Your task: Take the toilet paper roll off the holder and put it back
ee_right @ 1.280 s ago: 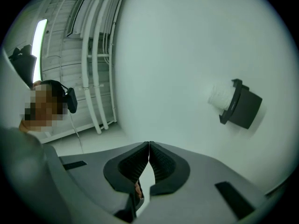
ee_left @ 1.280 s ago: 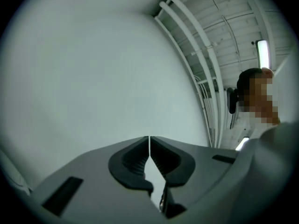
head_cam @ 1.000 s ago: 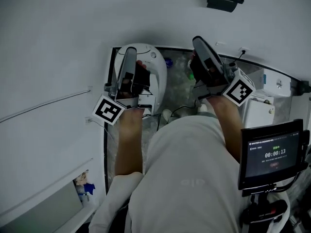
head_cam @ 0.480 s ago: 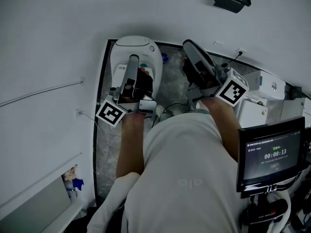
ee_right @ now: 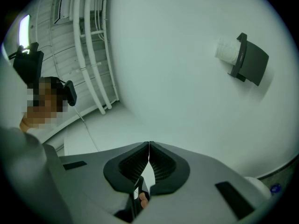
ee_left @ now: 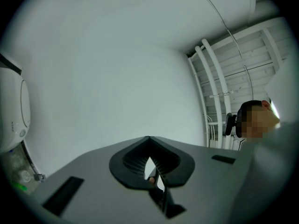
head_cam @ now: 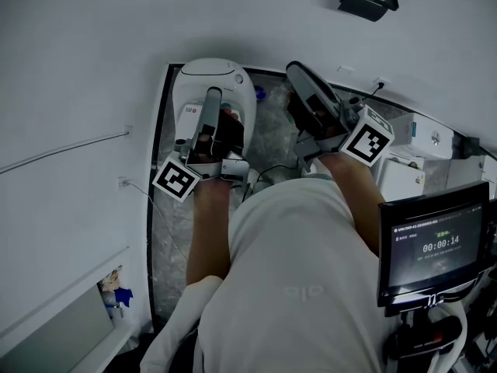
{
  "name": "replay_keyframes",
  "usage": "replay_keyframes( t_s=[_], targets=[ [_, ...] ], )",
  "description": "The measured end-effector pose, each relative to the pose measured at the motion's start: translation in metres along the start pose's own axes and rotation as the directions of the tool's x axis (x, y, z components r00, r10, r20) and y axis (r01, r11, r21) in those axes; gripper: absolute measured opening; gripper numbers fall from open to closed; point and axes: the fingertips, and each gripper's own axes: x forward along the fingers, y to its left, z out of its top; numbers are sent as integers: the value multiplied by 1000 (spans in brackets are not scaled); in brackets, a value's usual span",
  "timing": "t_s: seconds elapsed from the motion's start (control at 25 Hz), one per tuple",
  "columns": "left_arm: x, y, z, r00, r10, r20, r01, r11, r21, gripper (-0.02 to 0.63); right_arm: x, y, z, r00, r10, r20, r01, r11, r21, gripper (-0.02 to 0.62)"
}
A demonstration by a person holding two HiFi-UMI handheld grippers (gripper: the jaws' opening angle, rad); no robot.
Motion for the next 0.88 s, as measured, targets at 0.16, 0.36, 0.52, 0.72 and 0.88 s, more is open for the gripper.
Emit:
replay_keyframes(
  t_s=[0.16,0.36,0.52,0.72,0.88],
  targets=[
    [2,-1,5,1000,-1,4,1,1000,5,6,4,1,1,1000,7,7,-7,1000,-1,11],
    [5,0,3,1000,-5,-8,5,1000,4,6,1,-4,5,999,14,41,-15,999,32,9],
    [9,2,0,1000,-3,-21,3,1000,-7,6,1,-3,13,996,38,76,-43,997,62,9],
    [12,4,-4,1000,-3,-31,3,1000,-20,6,0,-4,16,996,30,80,-34,998,48,9],
    [14,3,-6,999,-9,-38,8,1000,-24,6,-2,-6,16,997,23,78,-26,999,44,9]
  ],
)
